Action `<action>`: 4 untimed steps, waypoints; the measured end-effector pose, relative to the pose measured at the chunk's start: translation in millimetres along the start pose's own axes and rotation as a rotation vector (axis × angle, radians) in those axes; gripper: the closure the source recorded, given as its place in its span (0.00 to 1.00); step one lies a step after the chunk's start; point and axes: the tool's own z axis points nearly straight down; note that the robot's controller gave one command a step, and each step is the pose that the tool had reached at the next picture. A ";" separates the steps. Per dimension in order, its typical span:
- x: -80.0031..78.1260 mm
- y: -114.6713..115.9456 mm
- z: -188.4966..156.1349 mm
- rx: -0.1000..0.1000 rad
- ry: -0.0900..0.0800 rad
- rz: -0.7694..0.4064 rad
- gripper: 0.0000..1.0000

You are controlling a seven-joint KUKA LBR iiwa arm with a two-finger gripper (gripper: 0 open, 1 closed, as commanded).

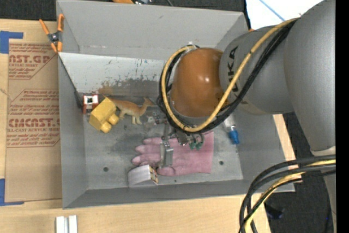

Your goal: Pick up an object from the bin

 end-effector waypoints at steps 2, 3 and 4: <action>37.7 -31.5 36.2 -0.002 -0.002 0.053 0.00; 13.2 -36.5 46.7 -0.001 -0.004 -0.002 0.00; 40.8 -36.5 45.0 -0.002 -0.004 0.049 1.00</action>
Offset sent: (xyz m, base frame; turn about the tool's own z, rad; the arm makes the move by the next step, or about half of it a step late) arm -0.0311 -0.0398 -0.0380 0.0528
